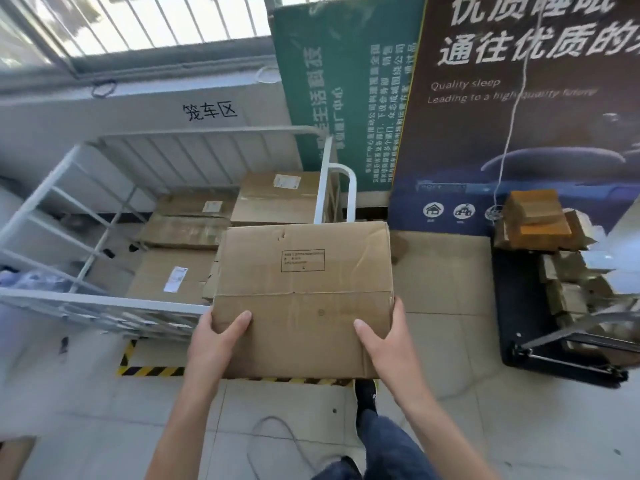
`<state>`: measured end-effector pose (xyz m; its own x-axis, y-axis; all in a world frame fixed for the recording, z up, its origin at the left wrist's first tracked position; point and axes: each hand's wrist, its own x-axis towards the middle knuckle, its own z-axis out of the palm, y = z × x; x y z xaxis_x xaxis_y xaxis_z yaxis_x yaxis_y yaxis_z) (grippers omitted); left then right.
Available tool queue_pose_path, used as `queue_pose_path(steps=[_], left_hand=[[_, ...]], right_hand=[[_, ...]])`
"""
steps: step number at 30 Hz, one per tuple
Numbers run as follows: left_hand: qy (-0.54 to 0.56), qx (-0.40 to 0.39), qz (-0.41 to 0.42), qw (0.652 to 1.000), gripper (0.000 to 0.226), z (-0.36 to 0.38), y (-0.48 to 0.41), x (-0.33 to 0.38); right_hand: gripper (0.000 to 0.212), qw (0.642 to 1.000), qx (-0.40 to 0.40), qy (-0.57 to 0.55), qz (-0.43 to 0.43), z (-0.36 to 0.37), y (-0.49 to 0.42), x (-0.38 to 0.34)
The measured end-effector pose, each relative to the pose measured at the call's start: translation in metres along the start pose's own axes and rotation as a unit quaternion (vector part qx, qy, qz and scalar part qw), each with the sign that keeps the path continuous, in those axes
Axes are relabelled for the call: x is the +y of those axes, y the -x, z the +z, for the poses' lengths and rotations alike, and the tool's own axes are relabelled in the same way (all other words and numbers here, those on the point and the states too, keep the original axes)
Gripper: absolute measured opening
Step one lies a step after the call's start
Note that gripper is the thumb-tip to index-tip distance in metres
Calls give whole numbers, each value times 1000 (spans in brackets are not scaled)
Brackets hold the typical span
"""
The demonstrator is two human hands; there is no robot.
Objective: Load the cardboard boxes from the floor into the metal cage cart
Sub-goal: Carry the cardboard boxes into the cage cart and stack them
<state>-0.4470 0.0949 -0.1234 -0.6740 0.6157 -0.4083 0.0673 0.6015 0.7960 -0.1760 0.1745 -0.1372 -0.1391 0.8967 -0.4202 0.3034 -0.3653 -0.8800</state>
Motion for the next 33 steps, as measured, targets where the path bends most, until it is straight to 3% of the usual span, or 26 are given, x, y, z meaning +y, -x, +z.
queue_pose_path(steps=[5,10,16,20,23,25,30,33], left_hand=[[47,88,-19,995,57,-45,-48,-3],[49,128,-43,990,45,-84,-94,-12],[-10,108,-42,993,69,-91,-195,-13],[-130,72,-33,988,59,-94,-284,3],[-86,8,-2,996,46,-89,-360,10],[-93,-7,14,996,59,-73,-400,10],[-178,-69,-1,982,70,-14,-449,-16],[-234,-63,-4,970,79,11,-445,-33]], right_hand=[[84,997,-68,17,-22,69,-46,-33],[80,991,-127,33,-10,126,-81,-61],[79,996,-60,67,21,194,-137,-79],[82,990,-10,125,65,238,-191,-93],[84,988,23,127,89,266,-229,-93],[84,986,50,126,101,282,-252,-85],[74,943,111,291,119,317,-303,-43],[70,914,128,365,127,333,-313,-20]])
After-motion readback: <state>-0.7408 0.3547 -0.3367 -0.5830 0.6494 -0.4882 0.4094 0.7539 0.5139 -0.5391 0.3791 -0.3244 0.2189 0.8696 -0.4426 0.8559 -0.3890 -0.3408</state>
